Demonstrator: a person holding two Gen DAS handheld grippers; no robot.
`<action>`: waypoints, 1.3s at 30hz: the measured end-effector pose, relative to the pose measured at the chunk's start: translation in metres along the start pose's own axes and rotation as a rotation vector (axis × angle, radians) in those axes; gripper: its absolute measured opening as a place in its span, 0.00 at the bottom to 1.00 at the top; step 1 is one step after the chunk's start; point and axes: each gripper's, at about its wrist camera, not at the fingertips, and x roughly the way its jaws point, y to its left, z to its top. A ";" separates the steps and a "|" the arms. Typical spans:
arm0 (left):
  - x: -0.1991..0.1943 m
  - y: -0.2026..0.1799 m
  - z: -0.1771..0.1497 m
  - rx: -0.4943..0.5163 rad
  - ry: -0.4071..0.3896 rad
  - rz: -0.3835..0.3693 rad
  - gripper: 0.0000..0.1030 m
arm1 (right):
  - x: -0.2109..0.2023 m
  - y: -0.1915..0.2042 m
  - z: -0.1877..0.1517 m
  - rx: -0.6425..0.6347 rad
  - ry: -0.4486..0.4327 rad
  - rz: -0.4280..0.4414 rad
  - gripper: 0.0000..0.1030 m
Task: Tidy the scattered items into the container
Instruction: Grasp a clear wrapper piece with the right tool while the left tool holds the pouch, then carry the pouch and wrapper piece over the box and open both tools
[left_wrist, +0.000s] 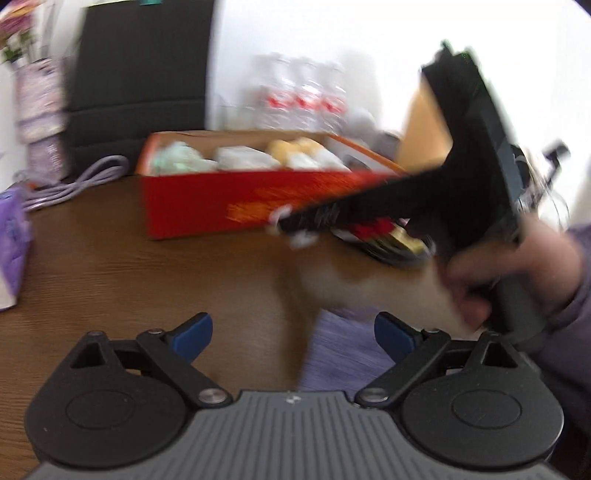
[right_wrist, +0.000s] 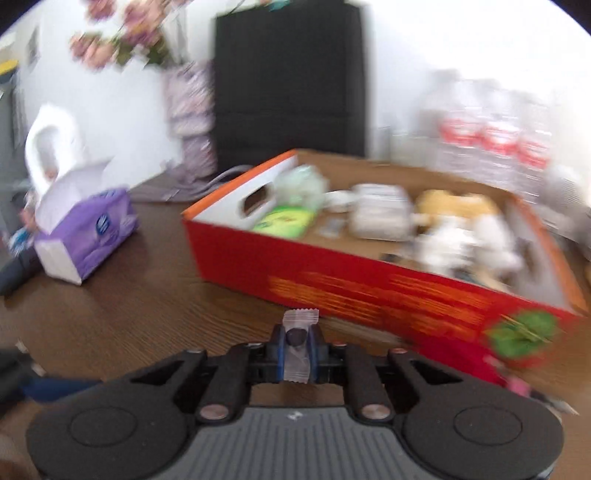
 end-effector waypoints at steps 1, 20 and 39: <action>0.001 -0.006 -0.001 0.015 0.011 -0.006 0.91 | -0.010 -0.012 -0.004 0.033 -0.017 -0.016 0.11; -0.062 -0.026 0.060 -0.107 -0.280 0.027 0.03 | -0.145 -0.044 -0.042 0.145 -0.222 -0.070 0.11; 0.129 0.075 0.137 -0.114 0.012 0.299 0.05 | 0.041 -0.106 0.127 0.184 -0.010 -0.004 0.12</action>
